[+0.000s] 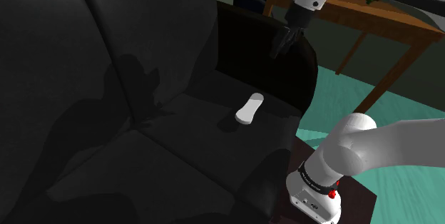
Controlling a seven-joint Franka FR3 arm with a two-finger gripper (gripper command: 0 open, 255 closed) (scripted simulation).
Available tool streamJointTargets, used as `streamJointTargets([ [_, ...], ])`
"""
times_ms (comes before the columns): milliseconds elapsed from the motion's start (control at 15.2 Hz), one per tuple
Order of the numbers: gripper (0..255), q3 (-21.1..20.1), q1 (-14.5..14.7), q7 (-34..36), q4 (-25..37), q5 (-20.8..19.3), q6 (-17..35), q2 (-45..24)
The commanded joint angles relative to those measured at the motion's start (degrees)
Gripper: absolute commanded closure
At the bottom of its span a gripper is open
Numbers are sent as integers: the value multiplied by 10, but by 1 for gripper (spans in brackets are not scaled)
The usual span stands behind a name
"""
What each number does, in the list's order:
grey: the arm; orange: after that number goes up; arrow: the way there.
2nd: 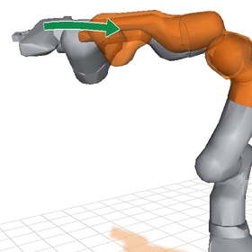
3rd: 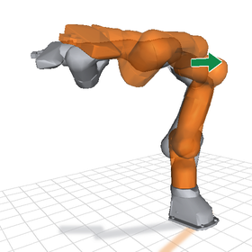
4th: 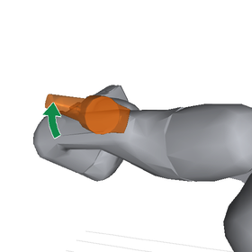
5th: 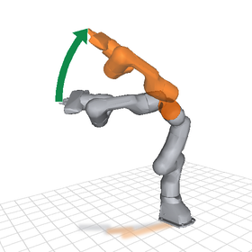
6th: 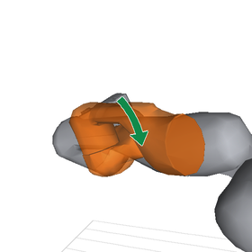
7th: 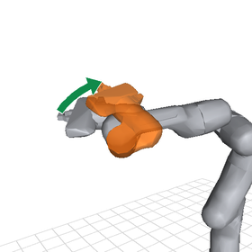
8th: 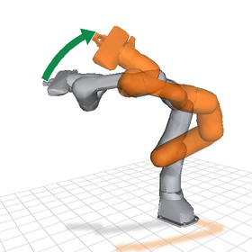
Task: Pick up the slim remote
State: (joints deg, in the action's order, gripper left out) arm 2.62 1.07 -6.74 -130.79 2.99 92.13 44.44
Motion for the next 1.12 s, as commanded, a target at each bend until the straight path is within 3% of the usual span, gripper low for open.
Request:
streamJointTargets([
  [0,0,0,0,0,0,0,0,0],
  [528,0,-113,-106,347,-139,52,118,-5],
  [990,0,-220,-186,651,-220,114,224,-57],
  [1056,0,-227,-190,669,-224,118,231,-61],
])
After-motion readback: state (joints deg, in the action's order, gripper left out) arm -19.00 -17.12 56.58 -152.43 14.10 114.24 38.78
